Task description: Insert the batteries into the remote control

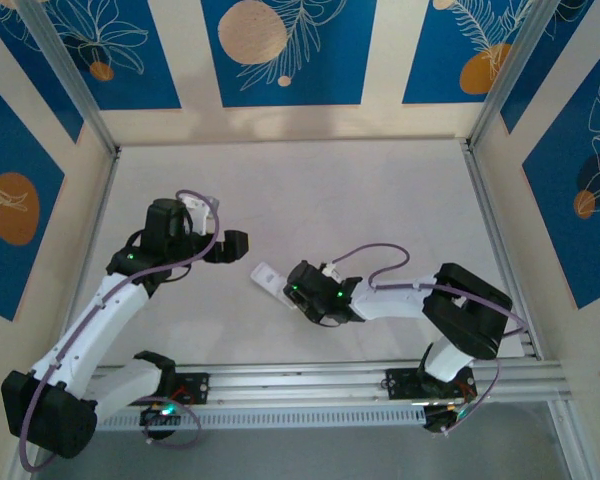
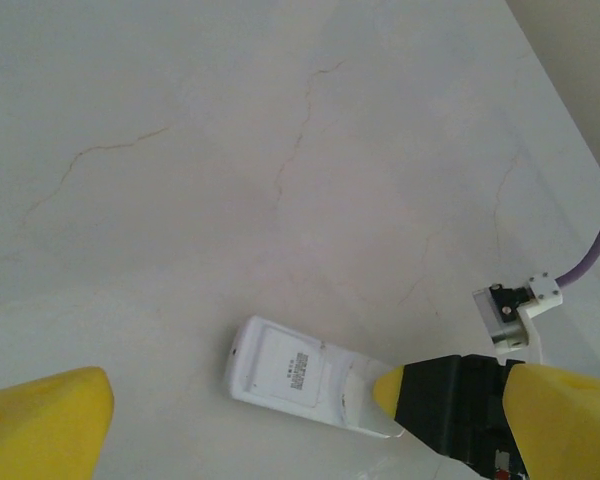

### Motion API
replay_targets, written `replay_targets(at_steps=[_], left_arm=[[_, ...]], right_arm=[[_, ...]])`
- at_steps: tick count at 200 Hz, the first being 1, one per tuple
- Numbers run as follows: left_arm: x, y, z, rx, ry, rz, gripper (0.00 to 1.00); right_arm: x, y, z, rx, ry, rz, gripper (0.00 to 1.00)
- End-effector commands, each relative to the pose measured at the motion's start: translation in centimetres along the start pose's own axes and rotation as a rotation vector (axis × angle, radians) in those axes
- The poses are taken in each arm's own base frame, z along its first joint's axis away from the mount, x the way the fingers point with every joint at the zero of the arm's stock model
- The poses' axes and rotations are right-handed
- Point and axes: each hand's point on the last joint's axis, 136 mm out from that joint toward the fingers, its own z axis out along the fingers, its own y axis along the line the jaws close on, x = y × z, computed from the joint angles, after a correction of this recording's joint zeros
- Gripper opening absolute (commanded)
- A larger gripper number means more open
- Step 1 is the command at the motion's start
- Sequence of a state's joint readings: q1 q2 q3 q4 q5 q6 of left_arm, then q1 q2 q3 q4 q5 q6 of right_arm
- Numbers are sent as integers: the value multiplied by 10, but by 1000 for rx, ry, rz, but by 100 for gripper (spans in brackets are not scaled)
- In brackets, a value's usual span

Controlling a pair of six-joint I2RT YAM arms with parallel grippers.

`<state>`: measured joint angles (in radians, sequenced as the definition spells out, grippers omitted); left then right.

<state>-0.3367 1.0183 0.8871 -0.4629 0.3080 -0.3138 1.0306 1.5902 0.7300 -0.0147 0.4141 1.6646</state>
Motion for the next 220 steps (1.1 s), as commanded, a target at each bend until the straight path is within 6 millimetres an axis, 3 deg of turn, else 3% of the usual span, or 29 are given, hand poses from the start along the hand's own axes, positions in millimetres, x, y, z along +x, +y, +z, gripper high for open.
replay_targets(at_steps=[1,36,119,138,174,195,220], left_arm=[[0,0,1,19,-6,-14,100],[0,0,2,24,-9,-17,100],[1,-1,4,32,-10,-27,100],[2,0,3,32,-8,-30,100],[9,0,4,38,-3,-40,100],[17,0,12,62,33,-74,100],[40,6,38,32,145,-163,100]], right_arm=[[-4,-30,-7,131,1,-39,49],[-8,-24,-18,111,-14,-46,59],[-25,-12,-48,44,-52,-101,68],[-26,-9,-55,63,-58,-217,63],[-22,-18,-55,182,-15,-385,29],[-20,-18,-53,221,-3,-423,29],[-15,-10,-42,170,36,-418,30]])
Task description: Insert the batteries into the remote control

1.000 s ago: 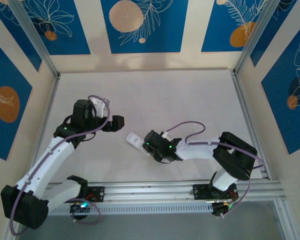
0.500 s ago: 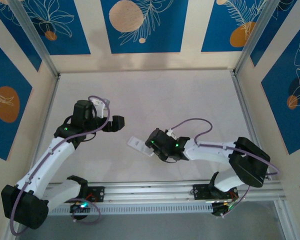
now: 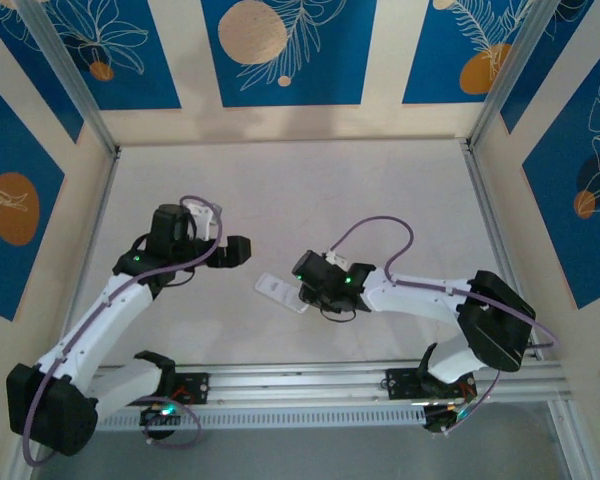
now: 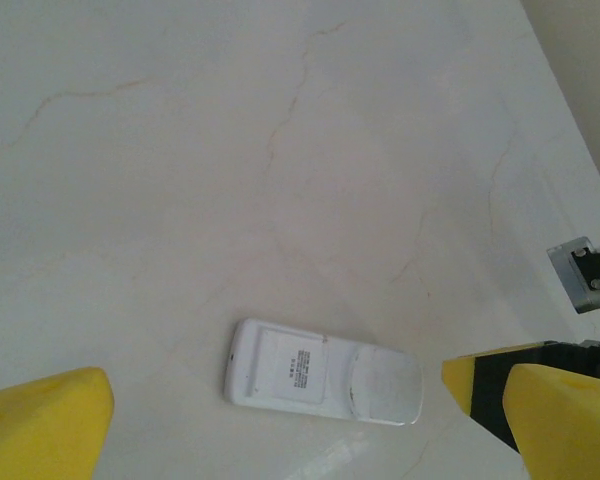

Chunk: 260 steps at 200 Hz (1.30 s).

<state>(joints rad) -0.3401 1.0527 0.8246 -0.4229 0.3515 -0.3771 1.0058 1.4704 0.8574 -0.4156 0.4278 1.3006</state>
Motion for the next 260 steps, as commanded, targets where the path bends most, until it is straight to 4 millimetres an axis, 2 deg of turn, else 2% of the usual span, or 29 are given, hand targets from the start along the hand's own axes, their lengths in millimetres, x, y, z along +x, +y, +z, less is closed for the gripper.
replay_targets(at_steps=[1,19,39,80,106,133,163,183,203,233,260], left_arm=[[16,3,22,4,82,-84,100],[28,5,37,-13,138,-111,100],[33,3,46,-4,157,-113,100],[37,5,50,-15,175,-104,94],[45,16,55,-67,199,-138,89],[53,20,59,-72,211,-163,88],[55,21,59,-73,210,-161,87],[54,20,60,-68,211,-156,88],[55,27,60,-110,213,-157,88],[53,40,61,-183,208,-167,90],[53,39,68,-165,205,-182,91]], right_arm=[[4,1,4,2,42,-54,30],[5,4,9,-1,56,-55,29],[5,7,10,-3,62,-62,25],[3,8,14,11,65,-61,24],[9,4,30,48,93,-65,24],[25,-3,52,116,153,-96,22],[27,-4,55,124,150,-92,21],[22,-3,49,137,132,-99,21],[13,4,33,114,103,-115,23],[-6,24,-4,30,26,-158,34],[-16,33,-14,-12,-19,-274,45]])
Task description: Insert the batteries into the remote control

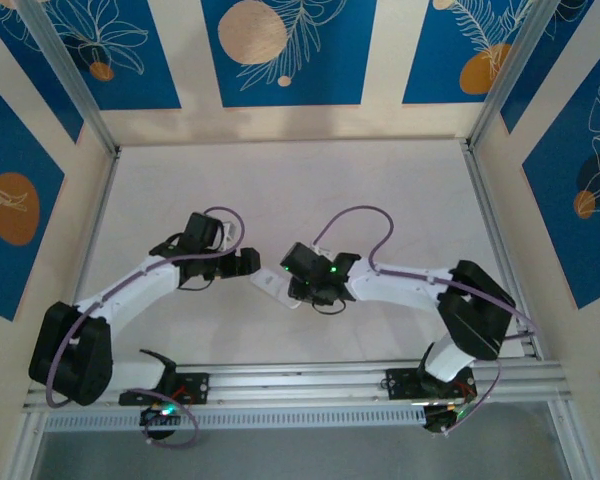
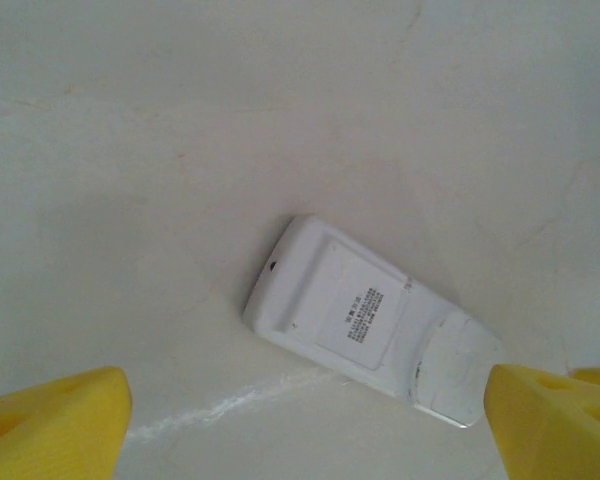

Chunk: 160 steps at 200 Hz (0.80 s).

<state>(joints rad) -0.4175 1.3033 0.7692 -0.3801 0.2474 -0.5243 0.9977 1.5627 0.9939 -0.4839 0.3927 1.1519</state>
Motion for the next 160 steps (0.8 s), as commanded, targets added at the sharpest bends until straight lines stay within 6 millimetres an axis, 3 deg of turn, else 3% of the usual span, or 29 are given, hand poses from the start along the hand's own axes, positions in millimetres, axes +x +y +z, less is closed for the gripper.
replay_targets(at_steps=[1,26,46,58,79,122,160], left_arm=[[-6,-3,3,-2,-15,-8,91],[-7,-3,0,-6,-23,-7,92],[-14,-6,-20,0,-101,9,93],[-16,-5,-34,-13,-148,11,93],[-15,0,-56,-41,-208,14,95],[-5,4,-68,-33,-204,-42,97],[-5,0,-70,7,-201,-92,97]], right_arm=[[-14,8,-17,-20,-62,-138,46],[-15,26,-15,-67,-63,-434,64],[-17,26,-4,-38,-21,-594,71],[-17,30,5,-51,14,-674,81],[-14,36,21,-65,88,-761,86],[5,36,51,-66,179,-828,87],[12,23,66,12,195,-882,72]])
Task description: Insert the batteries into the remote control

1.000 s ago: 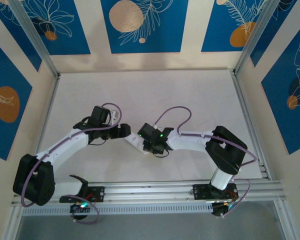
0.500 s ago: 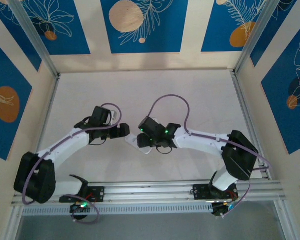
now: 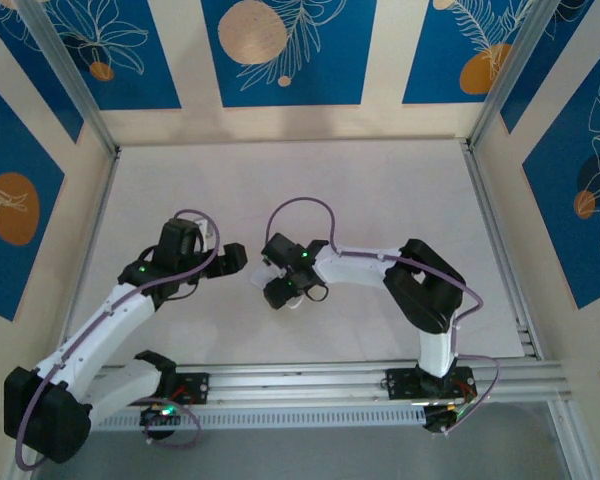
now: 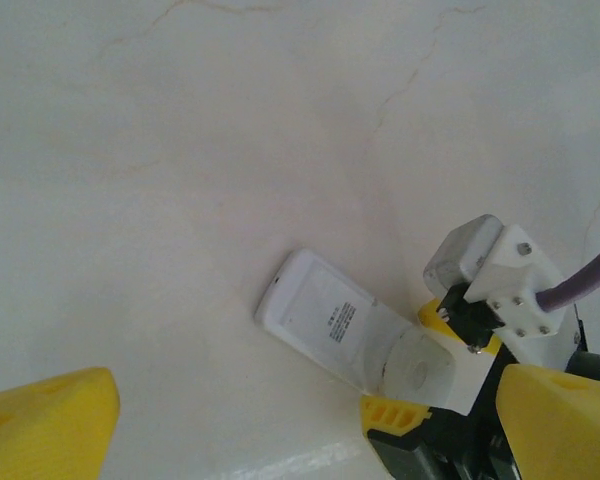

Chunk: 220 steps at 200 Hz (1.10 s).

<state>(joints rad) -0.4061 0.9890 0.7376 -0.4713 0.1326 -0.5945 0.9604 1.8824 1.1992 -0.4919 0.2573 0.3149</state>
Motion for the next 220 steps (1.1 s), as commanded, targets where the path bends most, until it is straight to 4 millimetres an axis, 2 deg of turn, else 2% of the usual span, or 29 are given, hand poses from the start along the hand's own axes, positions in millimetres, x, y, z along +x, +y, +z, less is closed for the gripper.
replay_targets(at_steps=[1,20,28,43,56,65,89,103,128,147,165,201,220], left_arm=[[7,2,-2,8,24,-59,97],[6,6,0,-3,24,-110,97],[6,9,1,-14,25,-139,98],[5,16,3,-47,11,-206,99],[3,25,3,-94,-12,-281,100],[-2,23,2,-86,-27,-299,100],[-17,-17,9,118,-26,-276,96],[-22,-25,14,156,-19,-303,85],[-27,-31,24,161,10,-306,68],[-29,-42,29,208,39,-304,54],[-29,-40,31,201,39,-330,40],[-25,-29,32,152,40,-430,16],[-25,-21,30,104,28,-483,7]], right_arm=[[4,3,4,22,27,-74,71],[8,2,9,33,50,-96,60],[9,2,10,32,57,-100,52],[3,4,3,16,36,-99,41],[-9,11,-16,-24,-22,-84,37],[-19,20,-33,-76,-85,-62,37],[-41,47,-81,-294,-254,21,37],[-46,57,-96,-363,-302,38,37],[-51,73,-111,-465,-325,52,38],[-54,81,-117,-508,-326,55,38],[-58,86,-122,-534,-333,56,38],[-66,80,-127,-503,-350,94,46],[-66,59,-127,-361,-379,125,64]])
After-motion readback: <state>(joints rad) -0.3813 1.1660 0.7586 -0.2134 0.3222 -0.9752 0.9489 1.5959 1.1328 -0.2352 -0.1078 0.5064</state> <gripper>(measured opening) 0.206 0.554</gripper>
